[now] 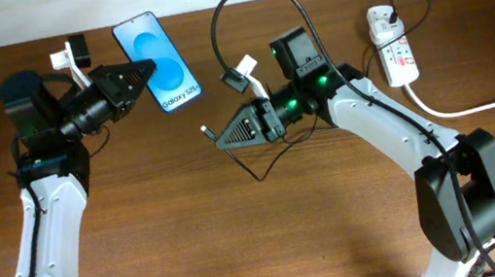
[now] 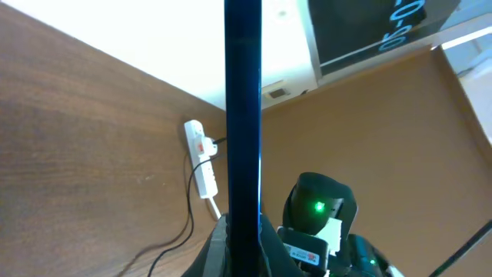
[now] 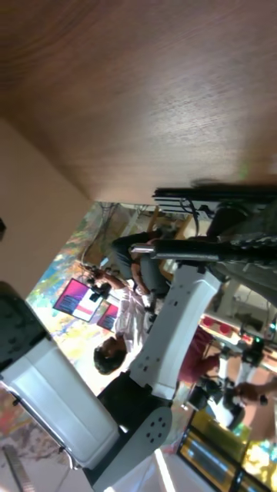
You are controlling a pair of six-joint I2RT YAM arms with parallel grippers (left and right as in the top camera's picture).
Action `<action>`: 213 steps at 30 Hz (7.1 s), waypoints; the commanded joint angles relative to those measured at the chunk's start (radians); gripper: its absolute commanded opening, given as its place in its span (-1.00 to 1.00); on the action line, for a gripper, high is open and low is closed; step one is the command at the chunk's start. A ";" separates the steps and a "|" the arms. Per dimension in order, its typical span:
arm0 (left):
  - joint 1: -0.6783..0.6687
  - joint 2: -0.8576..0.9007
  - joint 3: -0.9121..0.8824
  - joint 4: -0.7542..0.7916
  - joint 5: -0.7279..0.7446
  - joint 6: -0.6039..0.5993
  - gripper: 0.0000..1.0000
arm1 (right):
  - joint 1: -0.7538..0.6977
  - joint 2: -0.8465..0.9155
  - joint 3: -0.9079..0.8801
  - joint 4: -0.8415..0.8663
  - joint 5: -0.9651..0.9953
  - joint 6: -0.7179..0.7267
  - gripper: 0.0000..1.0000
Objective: Plug charger to phone and switch on socket
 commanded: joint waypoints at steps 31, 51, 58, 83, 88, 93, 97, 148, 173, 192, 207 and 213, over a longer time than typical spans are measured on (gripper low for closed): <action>-0.029 -0.003 0.003 0.154 -0.051 -0.118 -1.00 | -0.002 0.039 -0.001 0.546 0.050 0.586 -0.91; -0.029 -0.003 0.003 0.153 -0.050 -0.118 -1.00 | -0.033 0.039 -0.001 0.550 0.122 0.627 -0.92; -0.029 -0.003 0.003 0.153 -0.050 -0.118 -1.00 | -0.027 0.039 -0.001 0.558 0.122 0.627 -0.92; -0.029 -0.003 0.003 0.153 -0.050 -0.118 -1.00 | -0.006 0.039 -0.001 0.589 0.146 0.639 -0.91; -0.029 -0.003 0.003 0.150 -0.050 -0.117 -1.00 | -0.006 0.039 -0.001 0.634 0.145 0.677 -0.91; -0.029 -0.003 0.003 0.150 -0.050 -0.117 -1.00 | -0.006 0.039 -0.001 0.648 0.126 0.687 -0.91; -0.029 -0.003 0.003 0.150 -0.050 -0.117 -1.00 | -0.006 0.039 -0.001 0.647 0.126 0.687 -0.91; -0.030 -0.003 0.003 0.149 -0.046 -0.118 -1.00 | -0.006 0.039 -0.001 0.656 0.138 0.811 -0.92; -0.051 -0.003 0.003 0.150 -0.076 -0.117 -1.00 | -0.010 0.039 -0.002 0.688 0.130 0.805 -0.91; -0.039 -0.003 0.003 0.150 -0.057 -0.118 -1.00 | -0.036 0.039 -0.002 0.620 0.164 0.787 -0.91; -0.039 -0.003 0.003 0.150 -0.062 -0.117 -1.00 | -0.033 0.039 -0.002 0.620 0.068 0.787 -0.92; -0.039 -0.003 0.003 0.150 -0.068 -0.117 -1.00 | -0.033 0.039 -0.002 0.620 0.061 0.788 -0.92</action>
